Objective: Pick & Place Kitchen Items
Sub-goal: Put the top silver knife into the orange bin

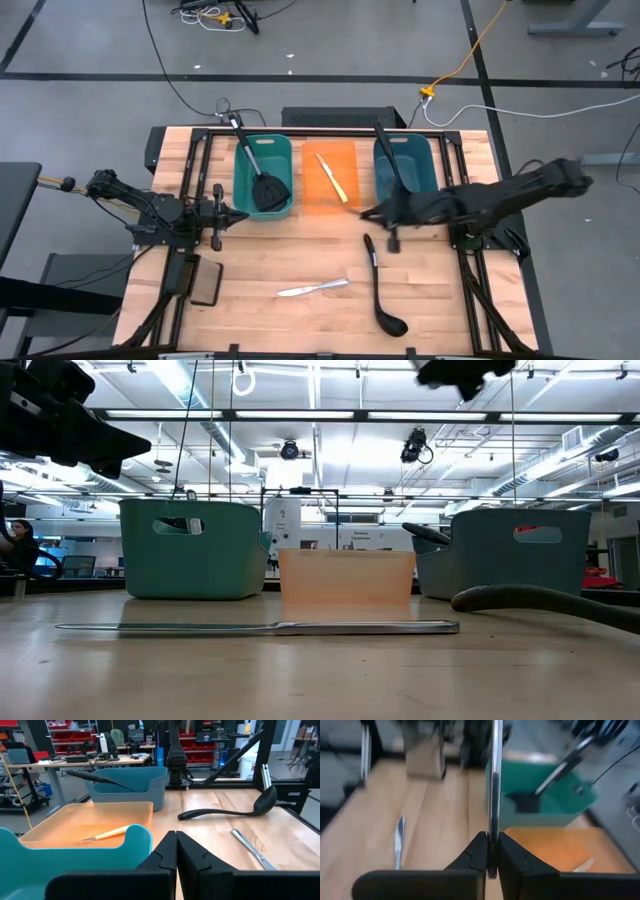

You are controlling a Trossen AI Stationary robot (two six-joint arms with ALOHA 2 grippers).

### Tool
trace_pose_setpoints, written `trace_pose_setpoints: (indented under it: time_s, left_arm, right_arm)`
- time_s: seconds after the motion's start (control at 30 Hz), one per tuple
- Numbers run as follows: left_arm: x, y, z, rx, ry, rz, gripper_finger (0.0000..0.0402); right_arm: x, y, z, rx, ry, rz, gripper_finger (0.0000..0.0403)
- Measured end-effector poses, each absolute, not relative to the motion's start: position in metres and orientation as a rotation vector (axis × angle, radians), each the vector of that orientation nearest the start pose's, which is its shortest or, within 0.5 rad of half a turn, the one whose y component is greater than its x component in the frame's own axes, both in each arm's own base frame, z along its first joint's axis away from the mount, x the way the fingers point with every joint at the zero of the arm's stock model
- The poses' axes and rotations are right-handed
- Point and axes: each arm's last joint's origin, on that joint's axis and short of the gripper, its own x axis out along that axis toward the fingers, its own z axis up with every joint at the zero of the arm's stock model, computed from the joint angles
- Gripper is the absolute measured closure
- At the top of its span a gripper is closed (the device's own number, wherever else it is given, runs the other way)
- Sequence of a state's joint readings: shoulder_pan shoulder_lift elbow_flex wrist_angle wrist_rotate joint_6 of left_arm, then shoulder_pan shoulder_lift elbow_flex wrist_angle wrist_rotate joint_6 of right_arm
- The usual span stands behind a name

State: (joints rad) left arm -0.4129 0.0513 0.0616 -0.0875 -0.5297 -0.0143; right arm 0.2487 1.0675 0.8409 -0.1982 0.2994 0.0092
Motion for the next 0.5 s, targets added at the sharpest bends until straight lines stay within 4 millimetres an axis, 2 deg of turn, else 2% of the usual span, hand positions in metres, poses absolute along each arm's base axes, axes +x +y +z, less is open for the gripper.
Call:
trace_pose_setpoints:
  time_s: [0.1, 0.23, 0.5]
  left_arm:
    - [0.091, -0.024, 0.172, 0.025, 0.069, 0.117, 0.0393]
    - [0.091, -0.024, 0.172, 0.027, 0.069, 0.117, 0.0392]
    - [0.091, -0.024, 0.172, 0.030, 0.072, 0.103, 0.0392]
  right_arm:
    - [0.193, 0.039, 0.300, -0.059, 0.261, -0.095, 0.0377]
    - [0.156, 0.028, 0.289, 0.003, 0.130, -0.150, 0.0377]
    - [0.120, 0.017, 0.258, 0.084, -0.047, -0.239, 0.0377]
